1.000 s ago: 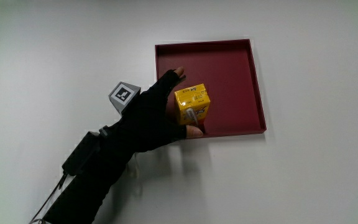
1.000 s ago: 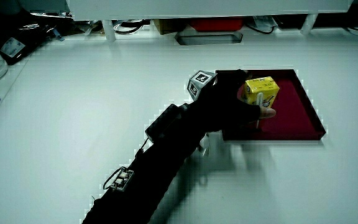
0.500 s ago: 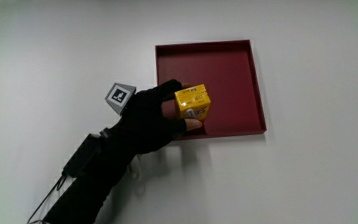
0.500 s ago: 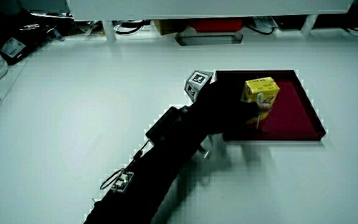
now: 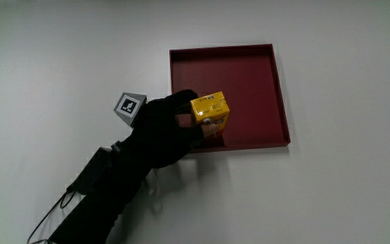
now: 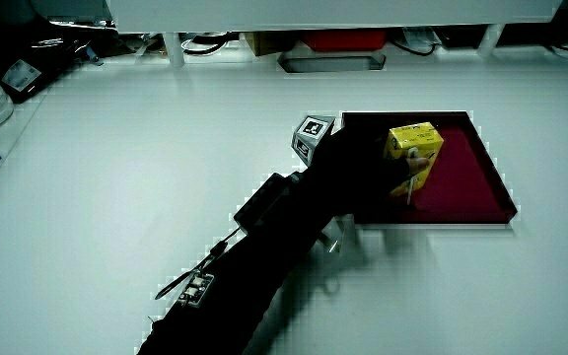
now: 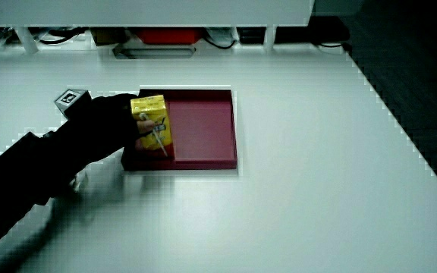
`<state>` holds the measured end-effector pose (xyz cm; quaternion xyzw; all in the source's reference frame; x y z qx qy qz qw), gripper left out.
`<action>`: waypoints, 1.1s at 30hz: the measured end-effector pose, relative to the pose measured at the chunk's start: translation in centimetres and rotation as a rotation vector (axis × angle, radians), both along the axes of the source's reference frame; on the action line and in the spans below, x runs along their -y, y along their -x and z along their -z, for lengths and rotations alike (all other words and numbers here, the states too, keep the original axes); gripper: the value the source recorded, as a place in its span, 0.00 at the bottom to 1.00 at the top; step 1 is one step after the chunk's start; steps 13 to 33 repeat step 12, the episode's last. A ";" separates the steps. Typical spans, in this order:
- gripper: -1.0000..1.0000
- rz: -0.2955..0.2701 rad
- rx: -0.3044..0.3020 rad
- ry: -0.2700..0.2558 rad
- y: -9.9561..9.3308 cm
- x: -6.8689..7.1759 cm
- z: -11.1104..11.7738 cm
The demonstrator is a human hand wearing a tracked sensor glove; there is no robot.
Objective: Pick ice redtea
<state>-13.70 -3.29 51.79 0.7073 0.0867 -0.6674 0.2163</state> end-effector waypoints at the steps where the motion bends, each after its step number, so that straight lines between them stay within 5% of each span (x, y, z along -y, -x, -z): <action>1: 1.00 0.006 -0.015 -0.010 0.1 0.0 0.1; 7: 1.00 -0.004 -0.038 -0.036 0.7 0.7 2.9; 12: 1.00 -0.008 0.018 -0.074 2.1 1.1 5.1; 33: 1.00 -0.008 0.018 -0.074 2.1 1.1 5.1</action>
